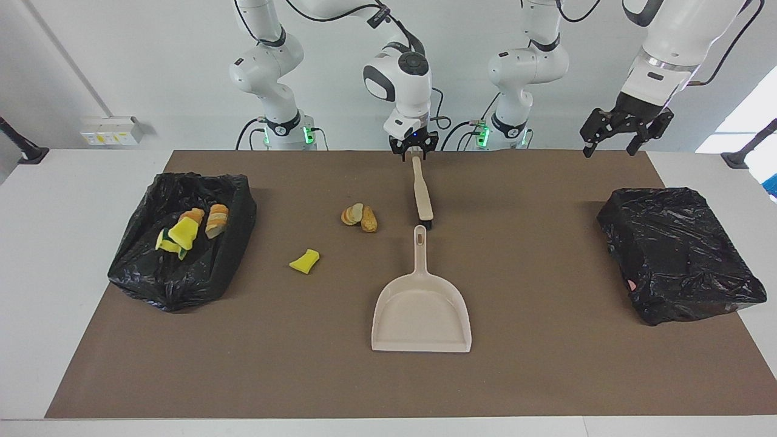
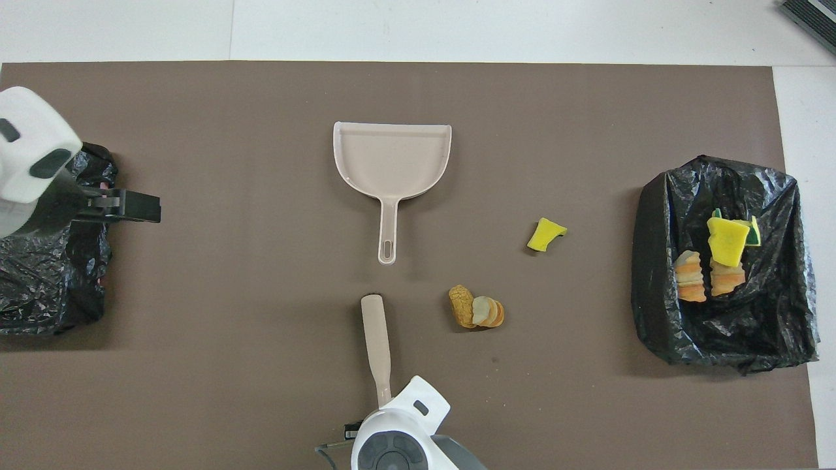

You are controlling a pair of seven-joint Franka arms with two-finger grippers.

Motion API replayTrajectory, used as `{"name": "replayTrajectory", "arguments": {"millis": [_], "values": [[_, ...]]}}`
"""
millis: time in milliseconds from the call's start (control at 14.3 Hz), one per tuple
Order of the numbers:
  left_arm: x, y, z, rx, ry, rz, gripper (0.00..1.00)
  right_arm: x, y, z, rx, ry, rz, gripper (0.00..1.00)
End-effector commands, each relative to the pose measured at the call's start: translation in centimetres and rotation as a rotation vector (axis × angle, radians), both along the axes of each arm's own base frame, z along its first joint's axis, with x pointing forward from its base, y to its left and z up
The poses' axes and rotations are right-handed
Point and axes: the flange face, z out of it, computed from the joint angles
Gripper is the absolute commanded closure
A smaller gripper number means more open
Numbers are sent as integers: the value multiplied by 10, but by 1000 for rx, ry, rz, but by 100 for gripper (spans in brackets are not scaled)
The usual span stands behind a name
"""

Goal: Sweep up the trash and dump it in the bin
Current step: 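Grasp the dustpan with the left gripper while the right gripper grasps the brush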

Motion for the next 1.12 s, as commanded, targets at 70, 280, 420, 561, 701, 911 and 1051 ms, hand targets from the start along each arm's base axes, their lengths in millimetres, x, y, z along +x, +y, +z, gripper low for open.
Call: {"name": "replayTrajectory", "arguments": {"millis": [70,280,420,561,701,911,1051], "values": [[30,-29,-9,-41,-35,79,0,12,5,2,5,-21,-14,100],[26,-66,-22,-46,-10,35,0,21,-2,15,7,-21,-35,100],[18,-92,-25,-47,-1,-11,0,30,-24,43,0,-15,-74,100],[12,-128,-50,-46,44,-56,0,35,-49,66,-27,8,-103,100],[20,-147,-82,-46,76,-37,0,44,-77,85,-55,34,-132,100],[23,-193,-130,-58,90,7,0,58,-121,102,-148,38,-135,100],[27,-210,-155,-73,77,16,0,62,-143,101,-291,11,-73,100]]}}
